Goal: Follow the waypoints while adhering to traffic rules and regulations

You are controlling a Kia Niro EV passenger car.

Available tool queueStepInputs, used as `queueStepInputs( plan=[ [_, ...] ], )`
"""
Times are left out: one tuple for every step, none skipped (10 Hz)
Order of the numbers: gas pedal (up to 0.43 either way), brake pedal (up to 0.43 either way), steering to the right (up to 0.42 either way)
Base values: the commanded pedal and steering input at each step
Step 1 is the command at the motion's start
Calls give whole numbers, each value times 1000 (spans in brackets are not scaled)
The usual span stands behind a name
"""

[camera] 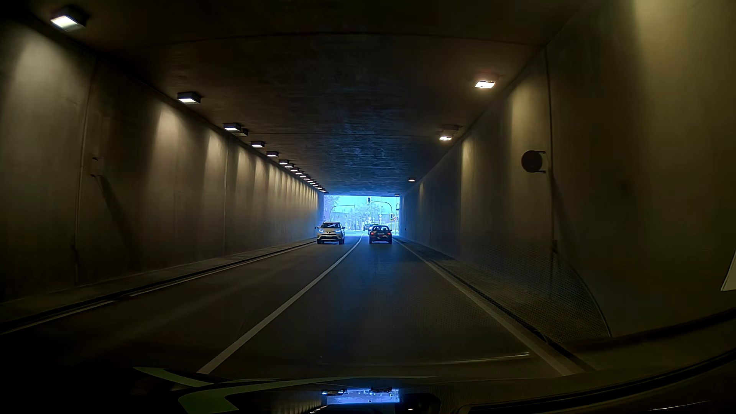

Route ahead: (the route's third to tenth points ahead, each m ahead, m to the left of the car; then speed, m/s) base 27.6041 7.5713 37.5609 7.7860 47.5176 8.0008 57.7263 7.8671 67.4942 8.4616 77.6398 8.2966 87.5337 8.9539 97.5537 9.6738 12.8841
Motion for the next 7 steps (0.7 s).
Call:
queueStepInputs(
  plan=[
    [39, 0, -4],
    [47, 0, -4],
    [47, 0, -4],
    [47, 0, -3],
    [47, 0, -3],
    [47, 0, -3],
    [47, 0, -2]
  ],
)
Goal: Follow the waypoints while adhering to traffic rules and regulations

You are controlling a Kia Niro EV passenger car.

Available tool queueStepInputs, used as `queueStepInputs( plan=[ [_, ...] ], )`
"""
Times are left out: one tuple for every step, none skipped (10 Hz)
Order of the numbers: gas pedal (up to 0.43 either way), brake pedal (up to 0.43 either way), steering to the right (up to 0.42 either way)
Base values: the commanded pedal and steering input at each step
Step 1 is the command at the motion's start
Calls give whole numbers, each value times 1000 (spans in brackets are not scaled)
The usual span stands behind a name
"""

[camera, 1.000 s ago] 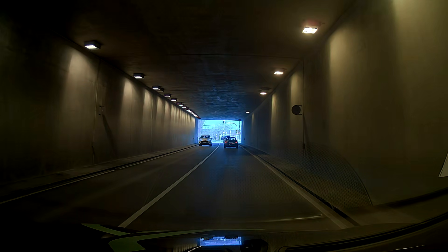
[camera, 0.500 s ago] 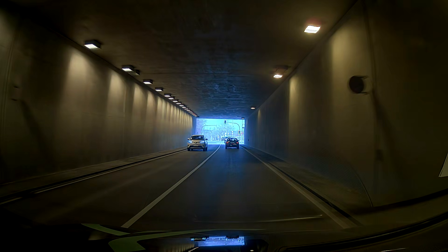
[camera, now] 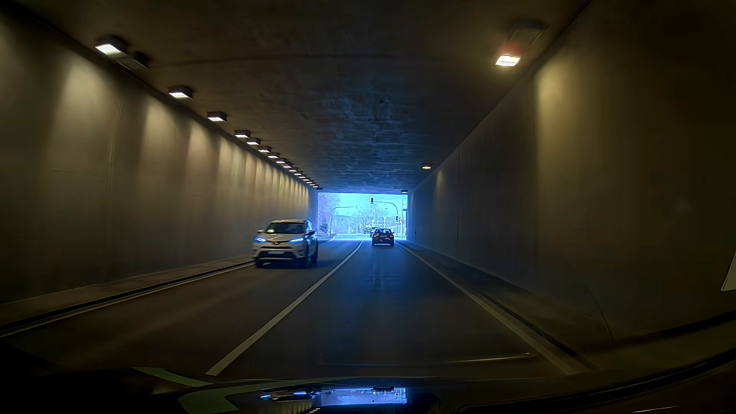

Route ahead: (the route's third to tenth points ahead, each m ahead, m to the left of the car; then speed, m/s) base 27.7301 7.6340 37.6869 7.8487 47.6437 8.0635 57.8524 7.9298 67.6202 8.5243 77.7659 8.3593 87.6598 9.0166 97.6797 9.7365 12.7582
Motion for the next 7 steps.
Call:
queueStepInputs(
  plan=[
    [59, 0, -1],
    [59, 0, -1],
    [59, 0, -1],
    [59, 0, -1],
    [59, 0, -1],
    [59, 0, -1],
    [59, 0, -1]
  ],
)
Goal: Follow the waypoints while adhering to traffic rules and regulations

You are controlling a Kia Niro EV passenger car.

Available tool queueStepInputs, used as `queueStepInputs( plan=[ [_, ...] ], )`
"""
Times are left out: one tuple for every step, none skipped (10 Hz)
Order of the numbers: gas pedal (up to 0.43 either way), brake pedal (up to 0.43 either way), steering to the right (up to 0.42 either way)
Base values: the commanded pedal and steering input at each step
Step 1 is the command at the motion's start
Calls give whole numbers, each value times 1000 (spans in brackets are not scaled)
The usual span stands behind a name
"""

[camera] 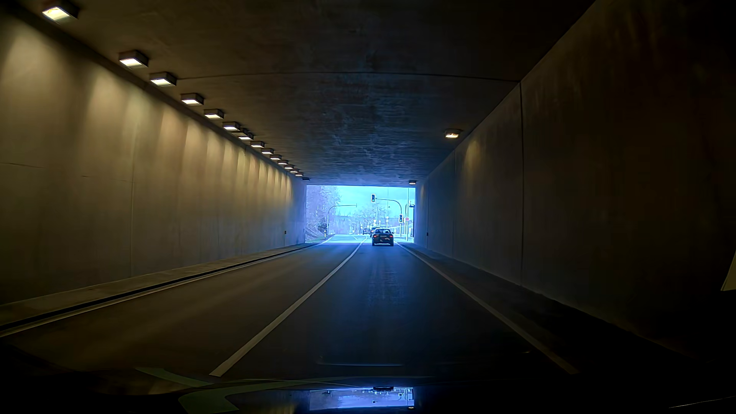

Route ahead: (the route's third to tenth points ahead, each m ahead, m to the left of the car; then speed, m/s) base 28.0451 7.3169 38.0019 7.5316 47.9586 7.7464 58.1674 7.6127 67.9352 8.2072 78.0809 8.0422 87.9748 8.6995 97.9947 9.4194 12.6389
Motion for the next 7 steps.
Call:
queueStepInputs(
  plan=[
    [59, 0, -1],
    [59, 0, -1],
    [59, 0, -1],
    [59, 0, -1],
    [59, 0, -1],
    [59, 0, -1],
    [59, 0, 0]
  ],
)
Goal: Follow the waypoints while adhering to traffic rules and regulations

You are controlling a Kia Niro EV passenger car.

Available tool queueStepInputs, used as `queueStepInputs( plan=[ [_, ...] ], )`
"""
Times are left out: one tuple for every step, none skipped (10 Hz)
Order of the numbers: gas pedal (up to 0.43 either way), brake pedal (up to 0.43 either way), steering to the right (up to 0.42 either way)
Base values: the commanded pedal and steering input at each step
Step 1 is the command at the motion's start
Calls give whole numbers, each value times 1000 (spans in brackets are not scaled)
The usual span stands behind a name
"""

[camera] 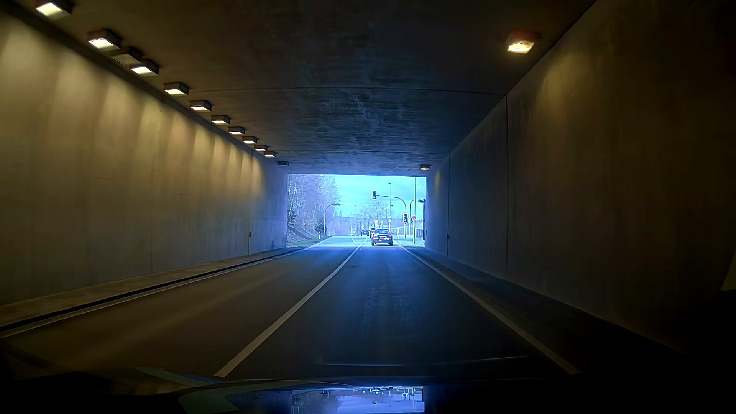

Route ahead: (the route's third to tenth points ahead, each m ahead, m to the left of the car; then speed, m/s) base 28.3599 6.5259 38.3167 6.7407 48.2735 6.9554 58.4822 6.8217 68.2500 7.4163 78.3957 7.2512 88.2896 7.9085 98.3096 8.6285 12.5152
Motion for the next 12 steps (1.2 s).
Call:
queueStepInputs(
  plan=[
    [59, 0, 0],
    [59, 0, 1],
    [59, 0, 1],
    [59, 0, 0],
    [59, 0, 0],
    [67, 0, 0],
    [67, 0, 0],
    [67, 0, 0],
    [79, 0, 0],
    [87, 0, 0],
    [87, 0, 0],
    [87, 0, 0]
  ],
)
